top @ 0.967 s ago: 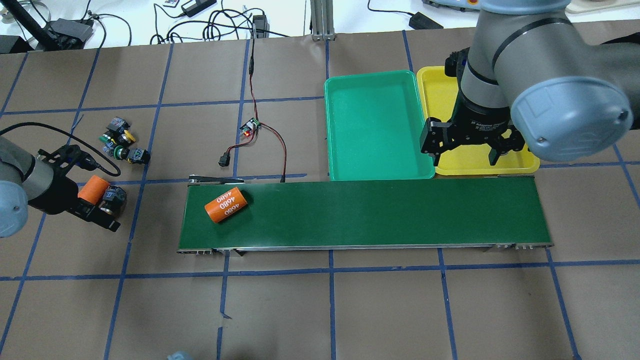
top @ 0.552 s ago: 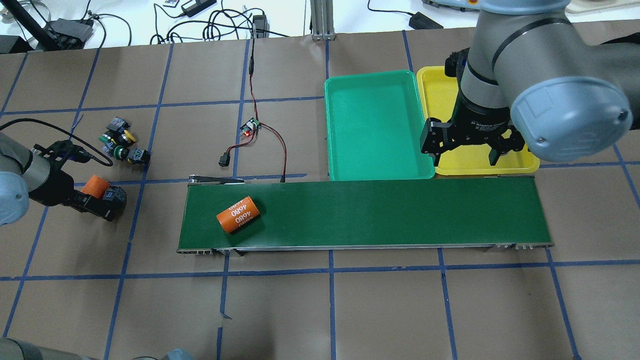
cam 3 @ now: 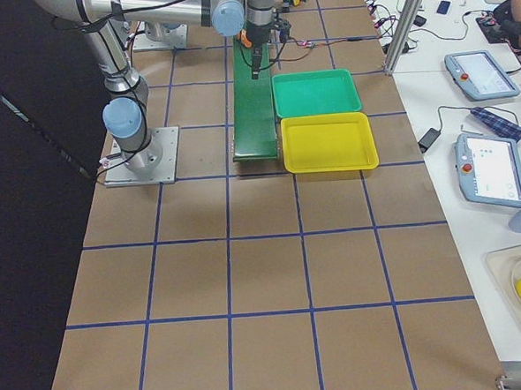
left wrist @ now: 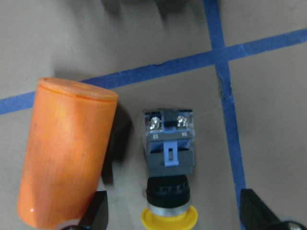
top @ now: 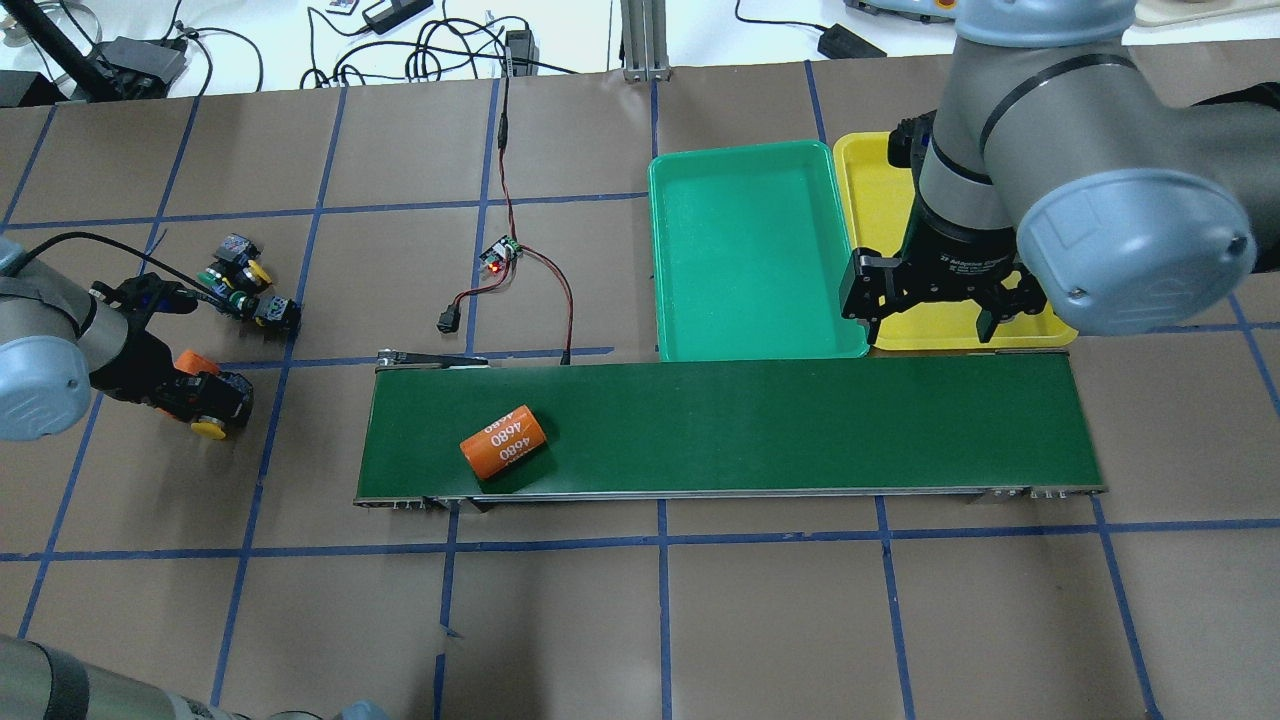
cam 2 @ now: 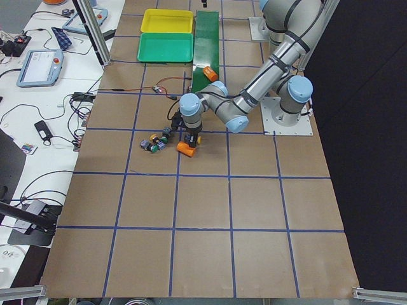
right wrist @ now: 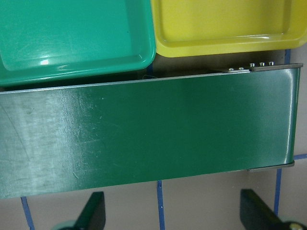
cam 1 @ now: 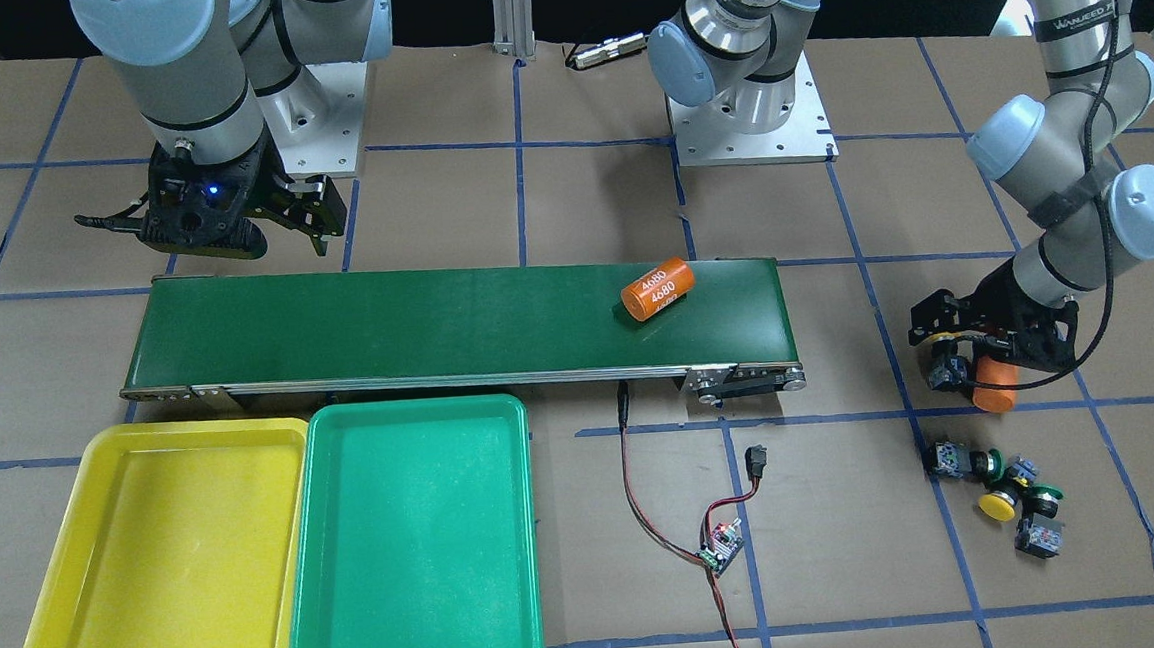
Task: Sort buttons by color to trays
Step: 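Return the left gripper and grasp the yellow-capped button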
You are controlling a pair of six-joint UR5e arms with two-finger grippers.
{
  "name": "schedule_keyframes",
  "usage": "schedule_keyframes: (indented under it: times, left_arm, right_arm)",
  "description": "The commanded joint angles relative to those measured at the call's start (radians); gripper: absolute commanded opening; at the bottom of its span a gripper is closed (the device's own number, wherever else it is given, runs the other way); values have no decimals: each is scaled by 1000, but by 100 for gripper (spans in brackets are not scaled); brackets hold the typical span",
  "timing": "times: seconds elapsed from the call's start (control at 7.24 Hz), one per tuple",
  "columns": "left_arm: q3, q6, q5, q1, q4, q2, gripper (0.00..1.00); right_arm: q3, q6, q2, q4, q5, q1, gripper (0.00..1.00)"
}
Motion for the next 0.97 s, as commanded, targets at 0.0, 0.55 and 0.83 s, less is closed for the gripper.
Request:
schedule_keyframes:
  times: [0.0, 0.55, 0.83]
  left_arm:
    - [2, -27, 3, -19, 30, -8, 70]
    - [0, -32, 9, -42, 19, 44, 0]
    - [2, -175, 7, -136, -95, 136, 0]
  right_arm:
    - [0, 0, 0, 0, 0, 0, 100]
    - [0, 0, 0, 0, 0, 0, 100]
    - [0, 0, 0, 0, -2, 0, 100]
